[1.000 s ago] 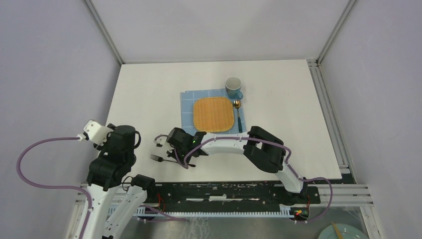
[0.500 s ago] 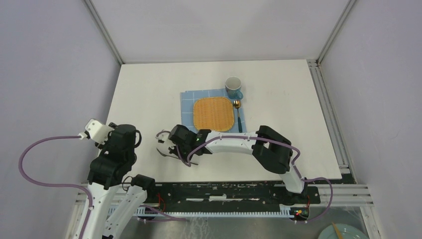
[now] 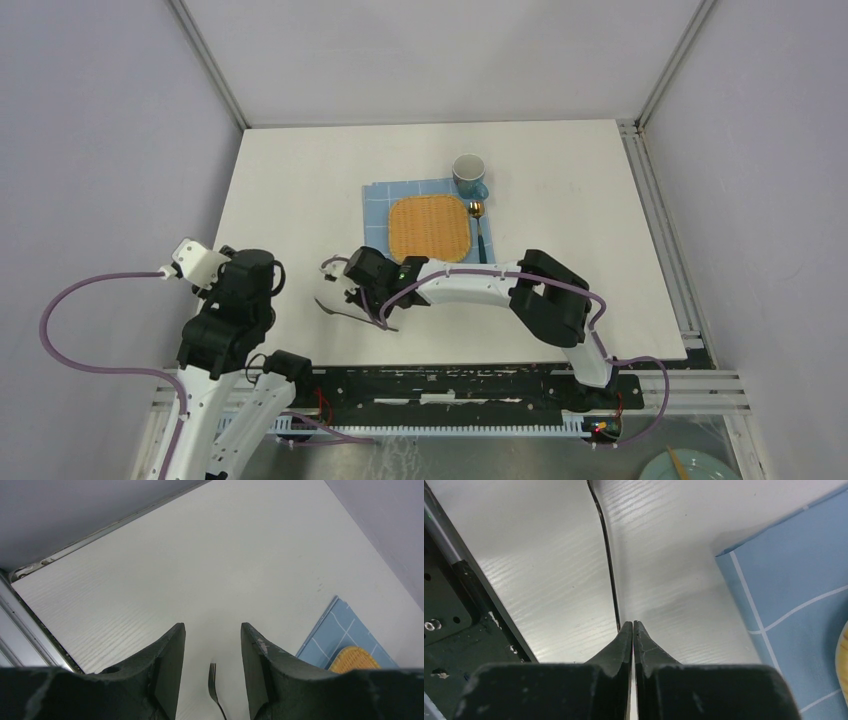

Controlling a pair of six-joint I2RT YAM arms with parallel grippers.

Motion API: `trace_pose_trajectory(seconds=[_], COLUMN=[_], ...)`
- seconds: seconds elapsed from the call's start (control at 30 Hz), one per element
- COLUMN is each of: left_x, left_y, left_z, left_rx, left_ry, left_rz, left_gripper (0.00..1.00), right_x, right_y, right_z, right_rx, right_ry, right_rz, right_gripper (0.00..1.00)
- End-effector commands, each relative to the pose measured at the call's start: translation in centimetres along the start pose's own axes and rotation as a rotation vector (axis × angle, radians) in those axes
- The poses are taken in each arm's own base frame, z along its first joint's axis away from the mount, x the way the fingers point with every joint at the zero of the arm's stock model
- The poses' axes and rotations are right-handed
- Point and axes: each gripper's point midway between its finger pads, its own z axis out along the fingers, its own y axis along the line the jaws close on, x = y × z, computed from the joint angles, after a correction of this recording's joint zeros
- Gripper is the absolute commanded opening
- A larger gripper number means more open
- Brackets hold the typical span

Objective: Set the dinner table for one person
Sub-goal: Move the fork to the center of the board.

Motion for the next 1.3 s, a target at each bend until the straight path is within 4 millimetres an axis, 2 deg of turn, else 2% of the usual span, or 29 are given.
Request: trace_pose_trajectory(seconds=[0.0, 0.07, 0.4, 0.87, 1.27], left_x=[-0.5, -0.4, -0.4, -0.4, -0.6], left_y=[-0.6, -0.6, -0.4, -0.4, -0.4], left_z=[0.2, 0.2, 0.1, 0.2, 0.1], left_rx=[0.012, 0.009, 0.011, 0.009, 0.012], left_ry=[-0.017, -0.015, -0.015, -0.017, -0.021], left_rz=[0.005, 0.006, 0.006, 0.012, 0.013], left_gripper=[0.53, 0.53, 0.53, 0.53, 0.53], right_x=[-2.3, -2.2, -2.9, -3.3, -2.6], right_y=[0.0, 0.3, 1.7, 2.7, 2.9], right_z=[-1.7, -1.5, -0.7, 1.0, 2.5], right_rx=[0.001, -0.02, -0.093, -0.128, -0.137], right_ry=[-0.077, -0.075, -0.098, -0.079, -0.051], right_rz=[0.012, 0.014, 0.027, 0.012, 0.014], right_gripper=[0.11, 0.18, 0.25, 0.26, 0.26])
